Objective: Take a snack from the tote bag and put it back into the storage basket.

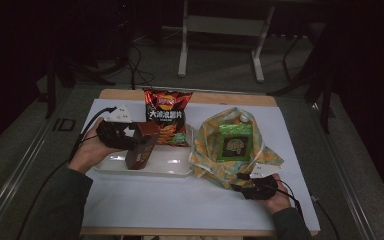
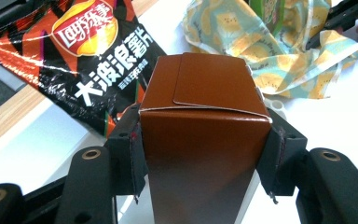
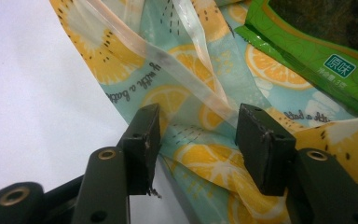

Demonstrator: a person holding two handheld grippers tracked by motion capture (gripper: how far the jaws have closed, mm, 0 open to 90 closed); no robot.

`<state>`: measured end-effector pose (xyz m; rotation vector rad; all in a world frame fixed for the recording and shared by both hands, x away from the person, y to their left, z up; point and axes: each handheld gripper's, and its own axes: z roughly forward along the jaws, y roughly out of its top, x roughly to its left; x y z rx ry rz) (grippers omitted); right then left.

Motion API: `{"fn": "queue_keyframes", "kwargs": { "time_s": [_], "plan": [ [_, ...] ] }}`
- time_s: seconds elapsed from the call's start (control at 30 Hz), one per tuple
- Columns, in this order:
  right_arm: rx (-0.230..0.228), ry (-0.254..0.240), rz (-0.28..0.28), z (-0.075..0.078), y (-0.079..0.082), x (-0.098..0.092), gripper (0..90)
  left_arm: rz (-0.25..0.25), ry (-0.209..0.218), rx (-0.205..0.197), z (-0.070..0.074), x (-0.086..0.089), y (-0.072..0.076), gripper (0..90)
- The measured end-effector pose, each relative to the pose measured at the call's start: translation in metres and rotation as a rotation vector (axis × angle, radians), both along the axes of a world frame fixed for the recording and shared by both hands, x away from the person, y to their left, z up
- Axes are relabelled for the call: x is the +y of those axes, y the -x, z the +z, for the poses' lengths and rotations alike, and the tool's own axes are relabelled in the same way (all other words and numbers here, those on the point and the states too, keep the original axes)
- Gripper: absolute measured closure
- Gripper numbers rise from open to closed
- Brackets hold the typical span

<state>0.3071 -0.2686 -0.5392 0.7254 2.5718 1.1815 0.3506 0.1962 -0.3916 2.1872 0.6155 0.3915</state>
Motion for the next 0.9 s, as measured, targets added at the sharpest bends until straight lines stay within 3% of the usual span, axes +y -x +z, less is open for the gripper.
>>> {"fn": "queue_keyframes", "kwargs": {
  "time_s": [0.4,0.9],
  "plan": [
    [0.001,0.0,0.0,0.0,0.0,0.0,49.4,-0.049,0.06,-0.003,-0.01,-0.017,-0.004,40.8],
    [0.002,0.0,0.0,0.0,0.0,0.0,49.3,-0.125,0.073,0.033,-0.022,-0.053,-0.01,37.9]
  ]
}}
